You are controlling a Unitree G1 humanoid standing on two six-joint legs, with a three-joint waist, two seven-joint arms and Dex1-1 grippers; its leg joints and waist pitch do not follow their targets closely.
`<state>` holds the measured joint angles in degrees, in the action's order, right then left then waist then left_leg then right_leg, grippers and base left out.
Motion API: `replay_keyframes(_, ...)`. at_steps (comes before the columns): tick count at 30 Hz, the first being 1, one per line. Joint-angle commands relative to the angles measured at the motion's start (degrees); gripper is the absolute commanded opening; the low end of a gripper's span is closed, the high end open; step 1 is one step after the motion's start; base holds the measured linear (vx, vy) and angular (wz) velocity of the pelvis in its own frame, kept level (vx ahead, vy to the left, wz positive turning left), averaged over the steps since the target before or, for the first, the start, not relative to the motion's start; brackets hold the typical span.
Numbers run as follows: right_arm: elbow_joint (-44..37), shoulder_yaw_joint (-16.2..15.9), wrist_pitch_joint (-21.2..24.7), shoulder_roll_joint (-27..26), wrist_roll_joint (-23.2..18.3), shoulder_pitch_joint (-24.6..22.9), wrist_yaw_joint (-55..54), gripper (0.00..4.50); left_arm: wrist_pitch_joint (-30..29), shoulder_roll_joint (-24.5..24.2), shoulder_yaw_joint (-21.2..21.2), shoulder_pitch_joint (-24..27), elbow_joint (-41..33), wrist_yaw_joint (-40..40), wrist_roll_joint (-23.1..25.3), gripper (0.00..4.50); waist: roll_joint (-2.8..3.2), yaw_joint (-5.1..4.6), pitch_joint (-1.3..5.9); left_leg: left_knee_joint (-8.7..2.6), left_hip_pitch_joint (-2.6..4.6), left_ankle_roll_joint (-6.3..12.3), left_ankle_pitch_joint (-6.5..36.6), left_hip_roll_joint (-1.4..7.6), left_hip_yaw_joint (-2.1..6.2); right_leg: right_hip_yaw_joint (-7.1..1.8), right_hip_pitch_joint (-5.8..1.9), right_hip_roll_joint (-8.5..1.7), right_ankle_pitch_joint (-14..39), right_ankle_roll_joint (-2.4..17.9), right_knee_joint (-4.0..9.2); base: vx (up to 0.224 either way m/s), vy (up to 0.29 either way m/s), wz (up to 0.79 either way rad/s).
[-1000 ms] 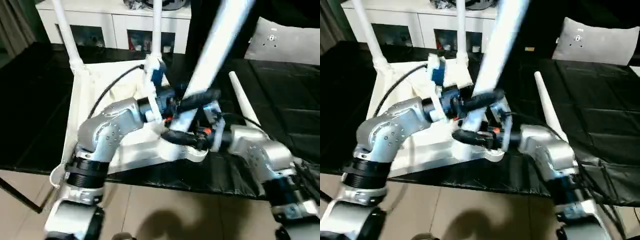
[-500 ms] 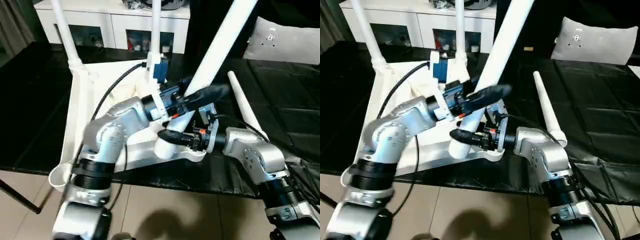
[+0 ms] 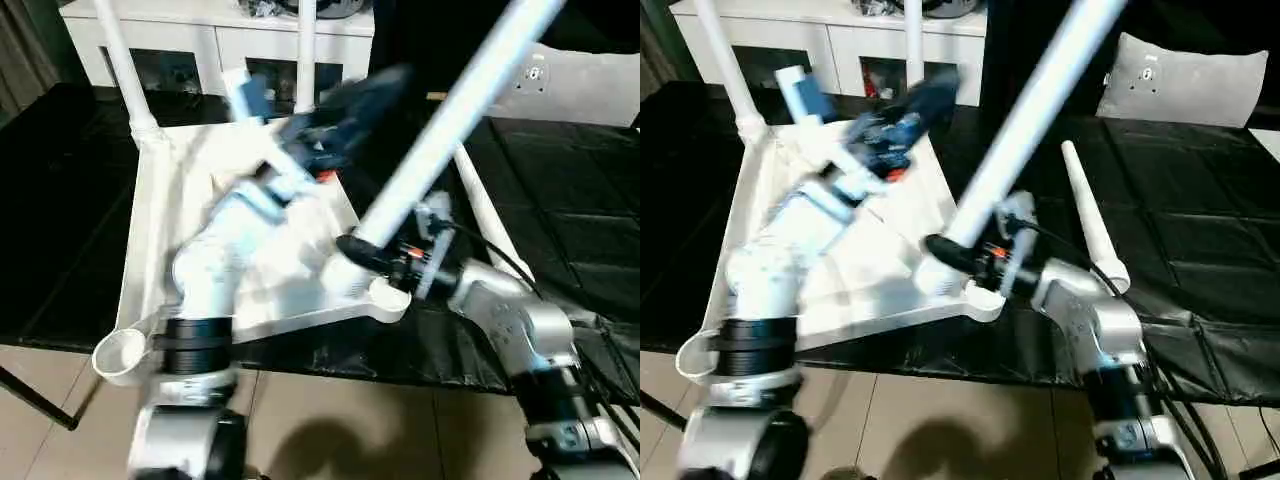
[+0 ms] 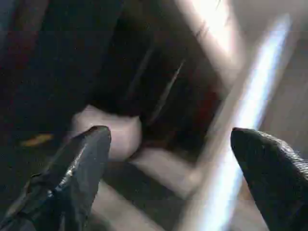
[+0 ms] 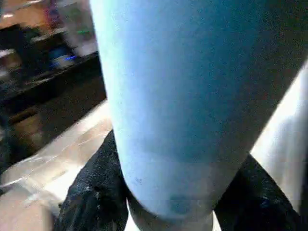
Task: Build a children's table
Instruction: Pick table leg, then insert table leg to table base
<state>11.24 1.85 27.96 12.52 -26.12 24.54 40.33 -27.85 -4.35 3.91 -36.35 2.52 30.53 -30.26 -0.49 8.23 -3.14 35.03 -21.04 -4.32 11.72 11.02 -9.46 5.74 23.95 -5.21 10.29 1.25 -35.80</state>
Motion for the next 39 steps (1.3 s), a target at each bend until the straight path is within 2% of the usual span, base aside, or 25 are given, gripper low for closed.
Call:
replay_keyframes(1,-1.8,1.2,-2.0,1.4,3.0,-0.2,-3.9,1.89,1.8,-3.5,-5.3,1.2,1.4,0.3,7.6,4.5,0.27,0.05,4.23,-4.1,0.12,0.73,2.6,1.7,0.49,-3.02,-3.97,-3.06,10.6,5.2,4.37,0.0,0.0,0.0)
replay_keyframes(2,-1.5,1.3,-3.3,1.6,4.3,0.0,-5.2,1.89,2.6,-6.4,-8.8,1.9,2.1,1.8,10.5,4.5,0.04,-0.08,4.29,-4.08,0.11,-0.03,2.9,1.59,0.39,-3.06,-4.0,-2.96,10.5,4.7,4.28,0.0,0.0,0.0)
replay_keyframes(3,-1.2,1.5,-4.2,1.6,5.2,0.0,-6.3,1.89,3.2,-8.7,-11.5,2.4,2.6,3.2,12.7,4.5,0.59,0.07,4.29,-4.25,0.27,-0.31,3.5,1.68,0.56,-3.05,-3.75,-3.01,10.9,4.3,4.45,0.0,0.0,0.0)
replay_keyframes(4,-0.7,1.9,-4.3,1.8,5.8,0.2,-7.5,1.89,3.8,-11.0,-14.5,2.9,3.3,4.7,15.0,4.5,0.42,-0.06,4.25,-4.25,0.23,-0.6,3.7,1.56,0.47,-3.08,-3.8,-3.0,10.8,4.4,4.26,0.0,0.0,0.0)
replay_keyframes(6,-0.3,1.5,-4.8,2.6,7.7,0.2,-9.1,1.89,4.5,-13.7,-18.0,3.8,4.1,7.6,16.9,4.5,0.95,-0.03,4.3,-4.33,0.3,-1.34,4.2,1.59,0.58,-3.07,-3.85,-3.04,9.4,5.6,4.18,0.0,0.0,0.0)
replay_keyframes(8,-0.7,1.3,-5.6,3.3,9.0,-0.3,-9.8,1.89,4.4,-15.3,-20.2,5.1,4.1,11.0,17.4,4.5,0.83,-0.05,4.33,-4.25,0.18,-1.52,4.3,1.55,0.43,-3.15,-3.99,-3.13,8.0,7.0,3.86,0.0,0.0,0.0)
replay_keyframes(9,-1.3,1.8,-5.4,3.4,8.6,-0.7,-10.0,1.89,4.1,-16.0,-21.4,5.9,3.8,13.3,17.6,4.5,1.51,0.0,4.35,-4.25,0.25,-1.52,4.6,1.56,0.47,-3.16,-3.92,-3.22,7.7,7.7,3.84,0.0,0.0,0.0)
replay_keyframes(12,-2.5,2.5,-4.8,3.7,7.5,-1.4,-9.8,1.89,3.1,-17.1,-23.9,7.5,3.4,16.6,18.2,4.21,0.81,-0.25,4.32,-4.28,0.06,-1.04,5.5,1.51,0.33,-3.21,-4.19,-3.2,7.7,8.5,3.9,0.0,0.0,0.0)
replay_keyframes(13,-2.6,2.2,-5.1,4.1,7.7,-1.6,-9.4,1.89,2.4,-17.5,-24.9,8.0,3.3,17.2,18.3,4.21,1.11,-0.15,4.28,-4.28,0.12,-0.72,5.5,1.55,0.32,-3.24,-4.06,-3.25,8.3,8.7,3.92,0.0,0.0,0.0)
replay_keyframes(14,-2.7,1.9,-5.4,4.3,7.9,-1.8,-9.1,1.89,1.8,-18.3,-26.6,8.6,3.5,18.1,18.5,4.11,1.12,-0.16,4.17,-4.33,0.15,-0.67,6.0,1.56,0.31,-3.23,-4.07,-3.24,9.3,8.6,4.07,0.0,0.0,0.0)
replay_keyframes(16,-3.1,1.4,-5.1,4.4,8.0,-2.1,-8.6,1.89,1.0,-18.7,-27.8,9.1,4.0,17.9,19.3,3.89,0.82,-0.27,4.14,-4.41,0.12,-0.56,6.7,1.58,0.27,-3.21,-4.08,-3.26,10.8,8.3,4.19,0.0,0.0,0.0)
replay_keyframes(18,-3.3,1.2,-5.0,4.4,8.1,-2.2,-8.4,1.89,1.0,-18.6,-28.0,9.2,4.4,17.5,19.9,3.72,1.02,-0.44,4.07,-4.45,0.16,-0.46,7.2,1.63,0.34,-3.17,-3.99,-3.28,12.3,7.8,4.41,0.0,0.0,0.0)
replay_keyframes(19,-3.6,1.0,-4.8,4.3,7.9,-2.2,-8.1,1.89,0.4,-18.2,-27.7,9.1,5.2,16.3,20.4,3.72,0.7,-0.47,4.04,-4.45,0.15,-0.41,7.3,1.63,0.28,-3.18,-3.99,-3.28,12.8,7.7,4.52,0.0,0.0,0.0)
replay_keyframes(21,-3.6,0.6,-4.9,4.1,8.0,-2.2,-7.7,1.89,-0.3,-17.6,-27.0,9.1,6.1,15.3,20.6,3.43,0.75,-0.34,3.97,-4.5,0.15,-0.38,7.6,1.56,0.3,-3.15,-3.97,-3.34,15.0,7.1,4.74,0.0,0.0,0.0)
replay_keyframes(25,-3.1,-0.2,-5.1,3.4,8.0,-1.8,-7.7,1.89,-0.3,-17.3,-26.5,8.9,7.4,15.5,21.2,3.24,0.84,-0.26,4.08,-4.48,0.12,-0.3,6.9,1.6,0.37,-3.16,-3.86,-3.29,13.7,7.3,4.58,0.0,0.0,0.0)
replay_keyframes(26,-3.2,-0.3,-5.0,3.3,8.1,-1.8,-7.7,1.89,-0.5,-17.3,-26.4,8.9,7.5,15.4,21.0,2.99,0.87,-0.2,4.11,-4.46,0.15,-0.27,6.8,1.62,0.37,-3.17,-3.83,-3.31,13.1,7.5,4.51,0.0,0.0,0.0)
replay_keyframes(27,-3.2,-0.6,-5.1,3.1,8.3,-1.9,-7.6,1.89,-0.6,-17.3,-26.3,9.0,7.4,15.5,20.5,2.87,1.47,-0.11,4.18,-4.43,0.22,-0.44,7.0,1.69,0.45,-3.17,-3.77,-3.31,12.4,7.9,4.48,0.0,0.0,0.0)
replay_keyframes(28,-3.2,-0.6,-5.1,3.1,8.3,-1.9,-7.6,1.89,-0.6,-17.3,-26.3,9.0,7.5,15.5,20.5,2.82,1.25,-0.16,4.17,-4.42,0.19,-0.41,7.0,1.66,0.42,-3.16,-3.8,-3.28,11.8,8.0,4.48,0.0,0.0,0.0)
replay_keyframes(31,-3.1,-0.7,-5.3,3.1,8.6,-2.3,-7.6,1.89,0.0,-17.4,-26.6,9.2,7.9,15.7,21.0,2.67,1.32,-0.11,4.25,-4.4,0.16,-0.39,6.7,1.64,0.46,-3.14,-3.92,-3.26,9.9,8.8,4.23,0.0,0.0,0.0)
replay_keyframes(33,-3.2,-0.8,-5.3,3.2,8.7,-2.6,-7.6,1.89,0.2,-17.5,-26.8,9.3,8.2,15.9,21.4,2.37,1.3,-0.11,4.23,-4.4,0.11,-0.29,6.7,1.63,0.45,-3.14,-3.99,-3.27,9.7,9.0,4.19,0.0,0.0,0.0)
replay_keyframes(34,-3.2,-0.8,-5.3,3.2,8.7,-2.6,-7.6,1.89,0.2,-17.5,-26.8,9.3,8.2,15.9,21.4,2.34,1.84,-0.06,4.22,-4.41,0.15,-0.39,7.0,1.61,0.51,-3.13,-3.93,-3.29,10.0,9.0,4.19,0.0,0.0,0.0)
replay_keyframes(35,-3.5,-0.8,-5.2,3.3,8.6,-2.8,-7.6,1.89,0.5,-17.5,-26.8,9.2,8.7,16.1,21.6,2.31,1.48,-0.18,4.16,-4.45,0.13,-0.43,7.5,1.58,0.46,-3.09,-4.02,-3.25,10.6,8.8,4.39,0.0,0.0,0.0)
replay_keyframes(36,-3.6,-0.8,-5.2,3.3,8.6,-2.9,-7.6,1.89,0.6,-17.5,-26.9,9.2,8.8,16.2,21.7,2.21,2.15,-0.04,4.18,-4.44,0.19,-0.52,7.8,1.55,0.54,-3.08,-3.95,-3.3,11.0,8.7,4.42,0.0,0.0,0.0)
replay_keyframes(37,-3.9,-0.9,-5.2,3.4,8.6,-3.2,-7.6,1.89,1.3,-17.5,-27.1,9.1,9.5,16.7,22.0,2.05,1.71,-0.14,4.08,-4.47,0.21,-0.45,8.6,1.44,0.43,-3.06,-3.96,-3.26,12.3,8.2,4.84,0.0,0.0,0.0)
replay_keyframes(39,-4.1,-1.1,-5.2,3.5,8.7,-3.6,-7.3,1.89,2.6,-17.6,-27.6,8.6,11.4,17.6,22.7,1.88,1.89,-0.03,4.21,-4.49,0.1,-0.49,8.1,1.49,0.55,-3.08,-4.07,-3.32,12.7,7.6,4.74,0.0,0.0,0.0)
